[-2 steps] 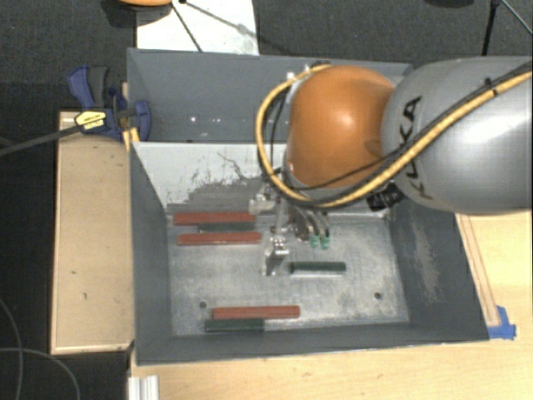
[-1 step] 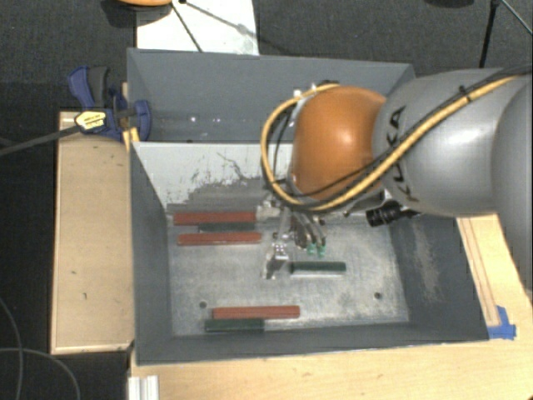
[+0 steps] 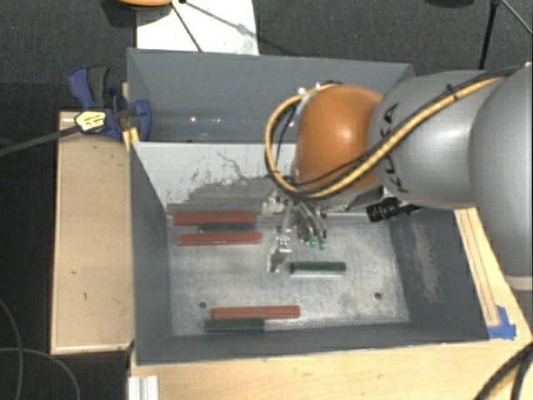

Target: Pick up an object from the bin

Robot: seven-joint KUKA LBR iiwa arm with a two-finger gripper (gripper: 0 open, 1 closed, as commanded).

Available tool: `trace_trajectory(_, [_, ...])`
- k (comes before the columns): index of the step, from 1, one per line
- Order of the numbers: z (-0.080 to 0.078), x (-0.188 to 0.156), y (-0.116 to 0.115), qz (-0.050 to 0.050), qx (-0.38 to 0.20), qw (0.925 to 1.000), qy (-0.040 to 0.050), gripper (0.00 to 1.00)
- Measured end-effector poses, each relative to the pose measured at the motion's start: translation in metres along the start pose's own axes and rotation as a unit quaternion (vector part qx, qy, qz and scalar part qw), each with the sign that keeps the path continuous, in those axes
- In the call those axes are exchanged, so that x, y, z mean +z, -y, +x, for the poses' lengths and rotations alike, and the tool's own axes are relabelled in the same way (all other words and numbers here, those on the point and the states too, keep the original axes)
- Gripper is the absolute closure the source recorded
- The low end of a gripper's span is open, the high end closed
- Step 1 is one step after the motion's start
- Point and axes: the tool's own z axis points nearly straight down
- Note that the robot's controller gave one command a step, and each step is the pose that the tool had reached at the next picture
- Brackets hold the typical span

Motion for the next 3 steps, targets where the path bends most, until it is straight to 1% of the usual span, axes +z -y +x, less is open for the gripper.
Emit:
trace_trajectory(1, [-0.009,0.04,0.002,-0.001,-0.033,0.9994,0.0044,0.0])
trace_trajectory(2, [0.0,0.05,0.048,-0.001,-0.054,0.9985,0.0005,0.0])
trace_trajectory(3, [0.009,0.05,0.083,0.001,-0.021,0.9998,0.0014,0.0])
